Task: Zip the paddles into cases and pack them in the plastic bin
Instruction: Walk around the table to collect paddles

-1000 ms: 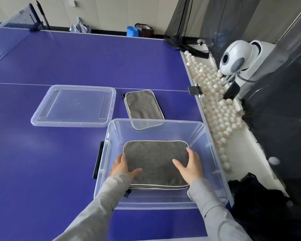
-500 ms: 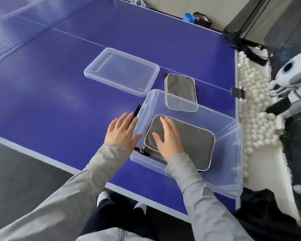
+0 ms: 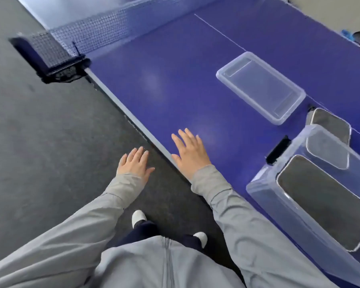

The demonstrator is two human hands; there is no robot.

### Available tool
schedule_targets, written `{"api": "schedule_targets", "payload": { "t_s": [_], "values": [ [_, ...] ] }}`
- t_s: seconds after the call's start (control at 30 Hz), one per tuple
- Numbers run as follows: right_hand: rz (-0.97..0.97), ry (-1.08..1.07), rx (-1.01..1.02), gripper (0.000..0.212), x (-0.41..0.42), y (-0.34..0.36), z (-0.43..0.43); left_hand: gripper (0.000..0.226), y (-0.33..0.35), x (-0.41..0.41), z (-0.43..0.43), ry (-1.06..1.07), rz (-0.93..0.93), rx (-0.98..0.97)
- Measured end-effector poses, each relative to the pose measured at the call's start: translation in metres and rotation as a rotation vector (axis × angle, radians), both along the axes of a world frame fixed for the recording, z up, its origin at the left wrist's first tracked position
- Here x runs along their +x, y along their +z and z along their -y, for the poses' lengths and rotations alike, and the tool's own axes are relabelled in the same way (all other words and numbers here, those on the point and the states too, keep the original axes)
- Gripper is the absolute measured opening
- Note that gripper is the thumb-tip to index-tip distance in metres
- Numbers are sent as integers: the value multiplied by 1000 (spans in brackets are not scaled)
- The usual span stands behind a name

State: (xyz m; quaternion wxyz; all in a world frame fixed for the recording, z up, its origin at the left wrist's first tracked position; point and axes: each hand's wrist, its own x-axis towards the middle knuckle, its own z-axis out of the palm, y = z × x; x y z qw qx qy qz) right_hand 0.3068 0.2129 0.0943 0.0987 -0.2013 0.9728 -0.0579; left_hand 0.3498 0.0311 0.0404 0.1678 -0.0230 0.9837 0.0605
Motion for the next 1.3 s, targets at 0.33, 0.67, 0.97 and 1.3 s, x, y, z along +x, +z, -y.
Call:
{"api": "schedule_targets", "payload": {
  "t_s": [0.33, 0.67, 0.97, 1.3],
  "values": [
    [411, 203, 254, 58, -2, -70, 141, 66, -45, 47, 155, 326, 209, 2],
    [474, 385, 356, 59, -52, -100, 227, 64, -61, 78, 221, 664, 330, 80],
    [534, 460, 318, 61, -129, -115, 308, 64, -57, 10, 280, 809, 360, 78],
    [556, 478, 313, 60, -206, -114, 379, 65, -52, -64, 354, 883, 319, 75]
  ]
}}
